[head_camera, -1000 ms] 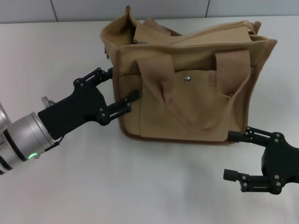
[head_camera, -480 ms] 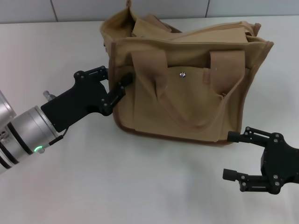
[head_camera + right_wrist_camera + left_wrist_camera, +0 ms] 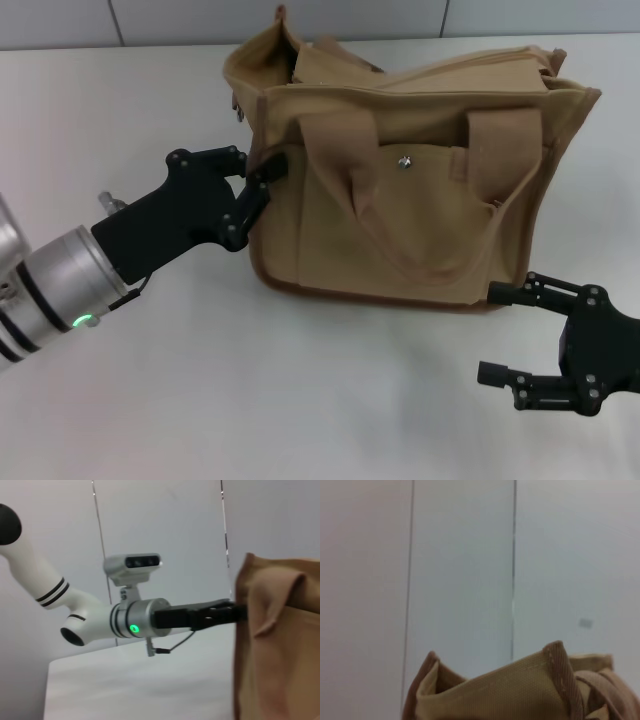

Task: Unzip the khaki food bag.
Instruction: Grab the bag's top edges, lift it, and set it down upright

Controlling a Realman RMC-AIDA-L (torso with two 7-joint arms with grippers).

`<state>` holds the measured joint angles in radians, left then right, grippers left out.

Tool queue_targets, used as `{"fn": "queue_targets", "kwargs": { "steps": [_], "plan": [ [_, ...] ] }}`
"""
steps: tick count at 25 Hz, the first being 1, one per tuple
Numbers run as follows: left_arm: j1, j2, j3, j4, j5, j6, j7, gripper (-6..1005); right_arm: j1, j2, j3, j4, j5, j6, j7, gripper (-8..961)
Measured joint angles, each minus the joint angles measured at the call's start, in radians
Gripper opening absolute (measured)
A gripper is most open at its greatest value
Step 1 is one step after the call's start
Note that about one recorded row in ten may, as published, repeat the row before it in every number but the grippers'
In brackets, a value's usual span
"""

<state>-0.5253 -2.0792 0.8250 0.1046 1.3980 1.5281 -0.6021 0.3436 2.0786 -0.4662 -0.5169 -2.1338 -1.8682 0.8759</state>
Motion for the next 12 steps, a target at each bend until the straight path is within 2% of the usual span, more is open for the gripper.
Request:
{"fn": "queue_targets", "kwargs": {
  "steps": [2, 6, 12],
  "plan": [
    [0.011, 0.004, 0.007, 0.025, 0.001, 0.040, -0.002, 140, 0.000, 0.000, 0.020, 0.000, 0.000, -0.003, 0.000, 841],
    [0.034, 0.006, 0.010, 0.108, 0.002, 0.105, -0.040, 75, 0.000, 0.000, 0.123, 0.019, 0.015, -0.017, 0.000, 840],
    [0.055, 0.008, 0.030, 0.247, 0.002, 0.162, -0.124, 75, -0.028, -0.007, 0.263, 0.068, 0.139, -0.054, 0.013, 840]
  ]
}}
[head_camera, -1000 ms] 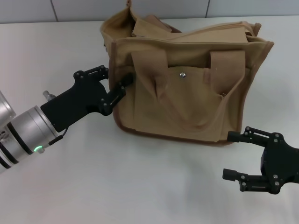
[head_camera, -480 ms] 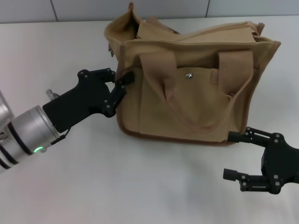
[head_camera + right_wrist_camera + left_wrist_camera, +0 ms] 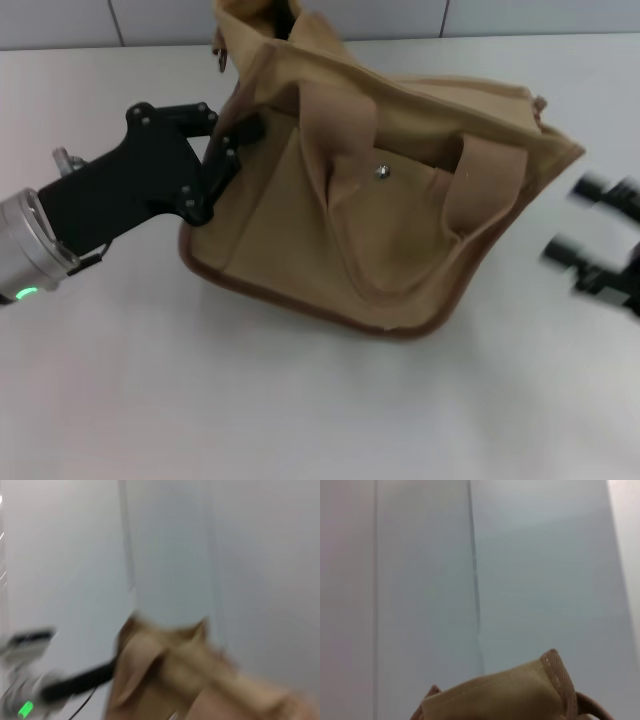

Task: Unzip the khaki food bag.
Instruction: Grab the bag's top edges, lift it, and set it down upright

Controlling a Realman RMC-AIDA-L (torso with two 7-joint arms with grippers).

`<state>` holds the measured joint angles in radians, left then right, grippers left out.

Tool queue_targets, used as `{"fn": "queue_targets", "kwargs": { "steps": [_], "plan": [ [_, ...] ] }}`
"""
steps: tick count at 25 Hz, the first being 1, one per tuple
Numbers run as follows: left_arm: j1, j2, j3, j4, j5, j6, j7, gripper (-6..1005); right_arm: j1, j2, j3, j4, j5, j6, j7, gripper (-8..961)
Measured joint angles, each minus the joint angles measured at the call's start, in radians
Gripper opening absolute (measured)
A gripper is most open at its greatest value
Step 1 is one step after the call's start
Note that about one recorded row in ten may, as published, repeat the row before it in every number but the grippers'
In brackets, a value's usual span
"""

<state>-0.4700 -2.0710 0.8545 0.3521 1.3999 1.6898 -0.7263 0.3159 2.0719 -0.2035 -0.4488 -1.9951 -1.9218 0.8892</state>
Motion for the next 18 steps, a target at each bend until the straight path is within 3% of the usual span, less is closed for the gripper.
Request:
{"fn": "queue_targets", "kwargs": {
  "steps": [4, 8, 12, 18],
  "plan": [
    [0.012, 0.002, 0.054, 0.103, 0.000, 0.045, -0.035, 75, -0.028, -0.001, 0.044, 0.008, 0.164, -0.058, 0.084, 840],
    [0.012, 0.000, 0.111, 0.176, -0.001, 0.090, -0.071, 75, -0.025, -0.012, 0.064, -0.029, 0.312, -0.073, 0.326, 840],
    [-0.010, -0.005, 0.164, 0.218, -0.009, 0.118, -0.090, 75, 0.017, -0.026, 0.057, -0.097, 0.292, -0.090, 0.488, 840],
    [-0.064, -0.003, 0.239, 0.250, -0.037, 0.124, -0.126, 75, 0.064, -0.027, -0.034, -0.173, 0.246, -0.086, 0.551, 839]
  ]
}}
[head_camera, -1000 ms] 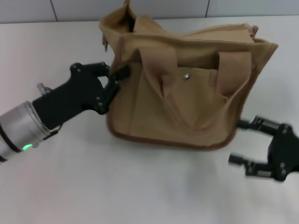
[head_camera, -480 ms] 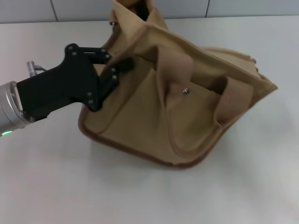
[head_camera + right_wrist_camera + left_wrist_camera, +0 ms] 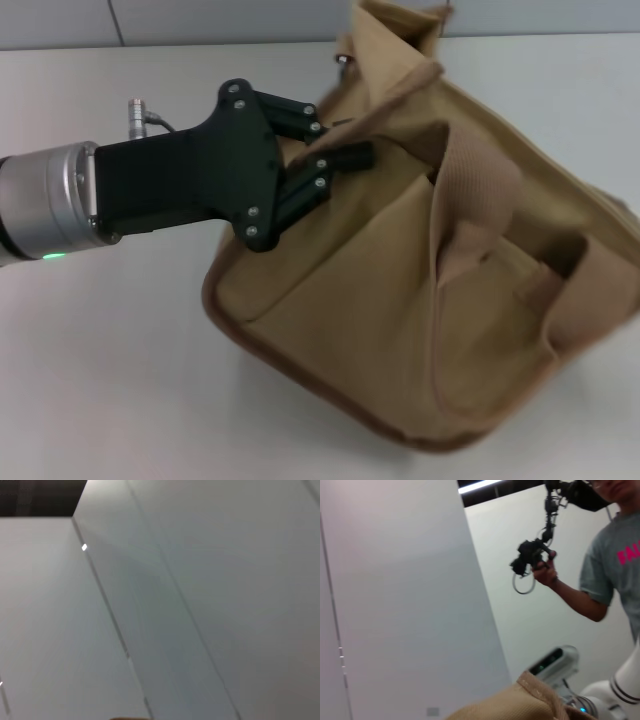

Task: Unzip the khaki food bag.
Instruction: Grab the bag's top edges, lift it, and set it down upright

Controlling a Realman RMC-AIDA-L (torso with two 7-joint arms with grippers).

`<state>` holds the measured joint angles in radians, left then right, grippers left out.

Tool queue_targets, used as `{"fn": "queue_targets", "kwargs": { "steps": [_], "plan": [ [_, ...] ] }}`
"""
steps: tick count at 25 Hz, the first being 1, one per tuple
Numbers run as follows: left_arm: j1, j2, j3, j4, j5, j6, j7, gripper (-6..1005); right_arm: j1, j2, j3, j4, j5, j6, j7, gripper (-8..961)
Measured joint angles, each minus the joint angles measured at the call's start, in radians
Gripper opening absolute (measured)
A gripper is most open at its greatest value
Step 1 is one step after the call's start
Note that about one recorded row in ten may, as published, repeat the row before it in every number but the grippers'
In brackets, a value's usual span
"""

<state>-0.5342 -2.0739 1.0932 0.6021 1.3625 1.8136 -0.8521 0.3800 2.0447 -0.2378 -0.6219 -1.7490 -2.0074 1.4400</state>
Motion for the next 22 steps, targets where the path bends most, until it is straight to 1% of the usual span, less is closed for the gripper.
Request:
{"fn": "queue_targets", "kwargs": {
  "steps": [3, 5, 8, 10, 12, 16, 19, 22],
  "plan": [
    [-0.004, 0.002, 0.029, 0.025, 0.001, -0.005, -0.002, 75, 0.025, 0.006, -0.034, -0.087, 0.006, -0.008, 0.078, 839],
    [0.001, 0.001, 0.051, 0.041, 0.002, -0.010, -0.001, 75, 0.038, 0.012, -0.071, -0.148, 0.006, -0.025, 0.087, 839],
    [0.006, -0.001, 0.068, 0.047, 0.000, -0.023, 0.002, 75, 0.044, 0.026, -0.161, -0.243, 0.007, -0.044, 0.007, 839],
    [0.008, -0.002, 0.071, 0.045, -0.001, -0.029, 0.004, 75, 0.044, 0.034, -0.185, -0.272, 0.029, -0.049, -0.028, 839],
    [0.010, -0.002, 0.072, 0.043, -0.003, -0.030, 0.005, 75, 0.039, 0.039, -0.190, -0.266, 0.070, -0.058, -0.049, 839],
    [0.013, -0.004, 0.076, 0.042, -0.010, -0.030, 0.008, 75, 0.028, 0.043, -0.207, -0.189, 0.148, -0.068, -0.131, 838],
    [0.012, -0.004, 0.085, 0.043, -0.011, -0.031, 0.009, 75, 0.028, 0.043, -0.213, -0.109, 0.167, -0.062, -0.243, 838],
    [0.008, -0.005, 0.097, 0.046, -0.013, -0.031, 0.010, 75, 0.035, 0.043, -0.242, -0.071, 0.167, -0.047, -0.326, 838]
  ]
}}
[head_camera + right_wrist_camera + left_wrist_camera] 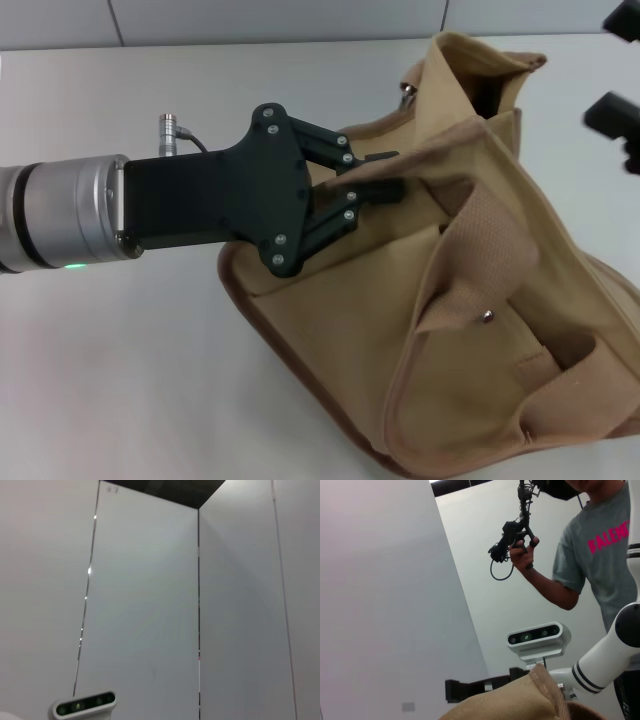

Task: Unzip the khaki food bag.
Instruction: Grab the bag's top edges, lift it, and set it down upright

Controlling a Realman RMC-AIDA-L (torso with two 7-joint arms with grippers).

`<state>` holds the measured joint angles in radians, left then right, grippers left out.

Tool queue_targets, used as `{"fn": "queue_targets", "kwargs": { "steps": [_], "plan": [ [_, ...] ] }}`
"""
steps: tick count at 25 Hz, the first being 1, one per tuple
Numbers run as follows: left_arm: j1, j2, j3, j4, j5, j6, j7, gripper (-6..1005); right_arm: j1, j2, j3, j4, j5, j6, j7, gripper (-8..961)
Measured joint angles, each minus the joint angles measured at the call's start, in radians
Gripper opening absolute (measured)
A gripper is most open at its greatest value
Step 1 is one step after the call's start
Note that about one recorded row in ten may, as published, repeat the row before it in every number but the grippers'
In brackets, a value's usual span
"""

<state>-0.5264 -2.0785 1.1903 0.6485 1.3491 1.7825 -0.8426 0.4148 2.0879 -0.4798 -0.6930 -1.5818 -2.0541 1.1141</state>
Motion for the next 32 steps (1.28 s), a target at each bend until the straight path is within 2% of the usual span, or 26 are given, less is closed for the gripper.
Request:
{"fn": "queue_targets", "kwargs": {
  "steps": [6, 11, 14, 20, 25, 32],
  "plan": [
    [-0.007, 0.000, 0.006, 0.001, -0.001, 0.000, 0.000, 76, 0.015, 0.000, -0.101, -0.007, 0.001, 0.098, -0.047, 838],
    [-0.010, 0.000, 0.007, 0.002, -0.001, -0.002, 0.000, 76, 0.021, 0.000, -0.207, -0.074, 0.020, 0.176, -0.058, 839],
    [-0.012, 0.000, 0.015, 0.003, -0.001, -0.010, 0.000, 76, 0.032, -0.002, -0.258, -0.117, 0.026, 0.205, -0.015, 839],
    [-0.014, 0.000, 0.030, 0.011, -0.003, -0.018, 0.000, 76, 0.029, -0.005, -0.389, -0.311, 0.001, 0.302, 0.197, 839],
    [-0.015, 0.000, 0.031, 0.011, -0.009, -0.025, 0.000, 76, 0.005, -0.002, -0.424, -0.476, -0.096, 0.312, 0.366, 838],
    [-0.015, 0.001, 0.031, 0.011, -0.024, -0.039, 0.001, 76, -0.046, -0.009, -0.428, -0.570, -0.114, 0.255, 0.445, 837]
  ]
}}
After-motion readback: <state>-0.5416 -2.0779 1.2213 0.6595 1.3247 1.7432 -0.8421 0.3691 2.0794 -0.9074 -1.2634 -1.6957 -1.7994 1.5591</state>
